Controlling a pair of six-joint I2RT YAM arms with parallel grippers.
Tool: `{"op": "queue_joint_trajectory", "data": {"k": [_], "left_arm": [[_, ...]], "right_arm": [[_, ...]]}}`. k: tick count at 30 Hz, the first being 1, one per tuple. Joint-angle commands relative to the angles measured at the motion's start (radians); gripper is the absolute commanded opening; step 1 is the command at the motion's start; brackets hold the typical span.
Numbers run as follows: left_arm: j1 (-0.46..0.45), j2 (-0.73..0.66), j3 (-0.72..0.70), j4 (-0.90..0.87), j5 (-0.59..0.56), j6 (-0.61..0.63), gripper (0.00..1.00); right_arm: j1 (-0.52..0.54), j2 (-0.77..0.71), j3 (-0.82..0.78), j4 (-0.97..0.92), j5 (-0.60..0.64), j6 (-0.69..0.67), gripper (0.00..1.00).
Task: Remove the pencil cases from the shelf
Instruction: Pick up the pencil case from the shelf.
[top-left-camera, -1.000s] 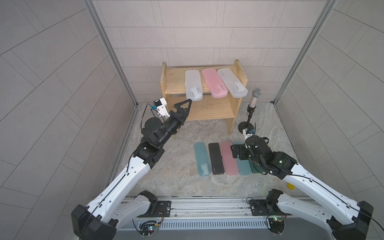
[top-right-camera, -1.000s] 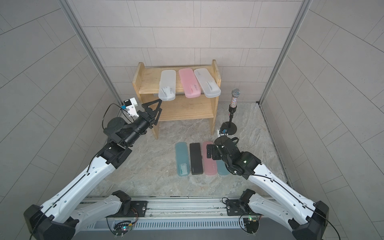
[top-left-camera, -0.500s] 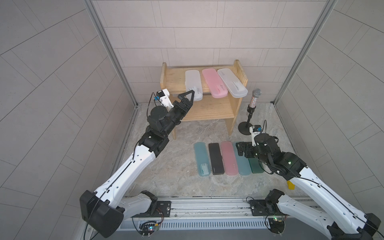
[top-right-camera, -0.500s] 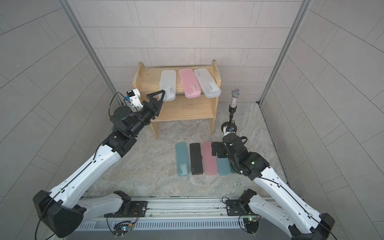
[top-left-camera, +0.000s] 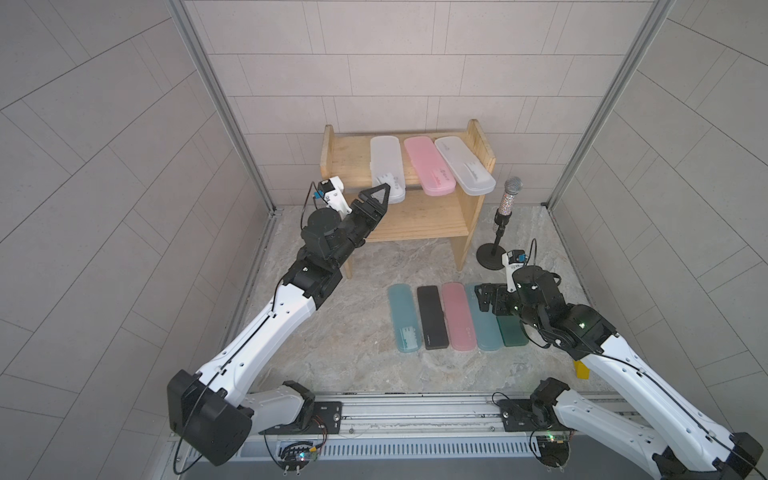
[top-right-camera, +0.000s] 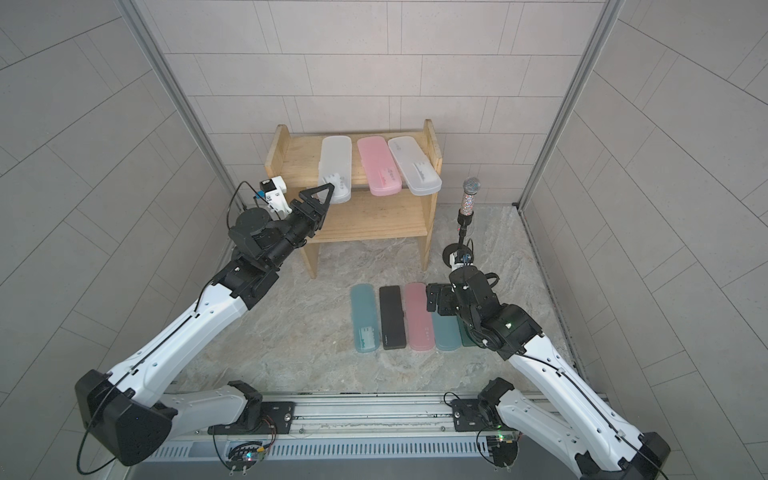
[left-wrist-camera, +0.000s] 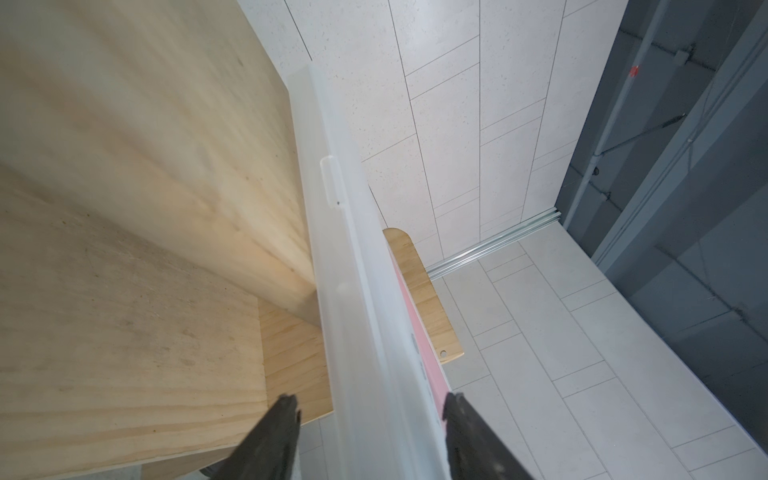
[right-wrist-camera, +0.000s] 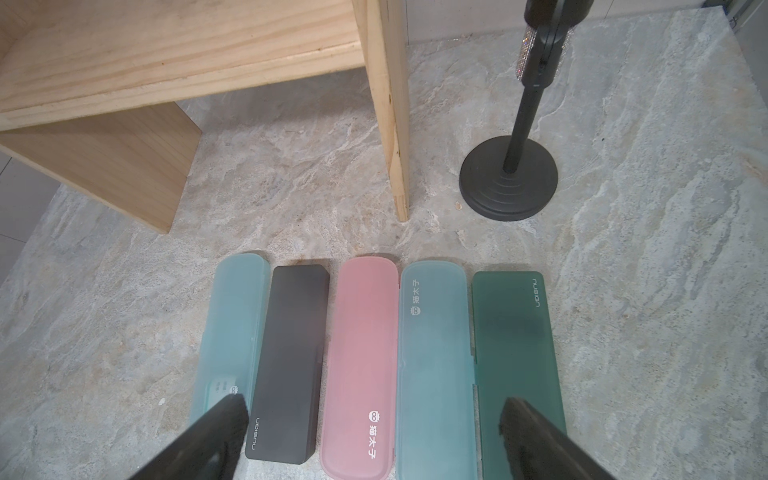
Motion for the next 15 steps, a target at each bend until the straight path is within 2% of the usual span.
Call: {"op": "queue_joint_trajectory", "data": {"k": [1, 8, 11, 15], "left_arm": [[-0.004, -0.029, 0.01, 0.011, -0.018, 0.019, 0.48], [-0.003, -0.061, -0.005, 0.008, -0.023, 0.041, 0.37], [-0.001, -0.123, -0.07, 0.028, -0.052, 0.114, 0.24], [0.0, -0.254, -0.253, 0.156, -0.066, 0.263, 0.08]], "right_arm": [[-0.004, -0.021, 0.009, -0.031, 0.0, -0.014, 1.0], [-0.005, -0.047, 0.032, -0.06, 0.01, -0.015, 1.0], [0.006, -0.071, 0.083, -0.097, 0.001, 0.006, 1.0], [0.083, -0.146, 0.128, -0.069, -0.035, 0.064, 1.0]]}}
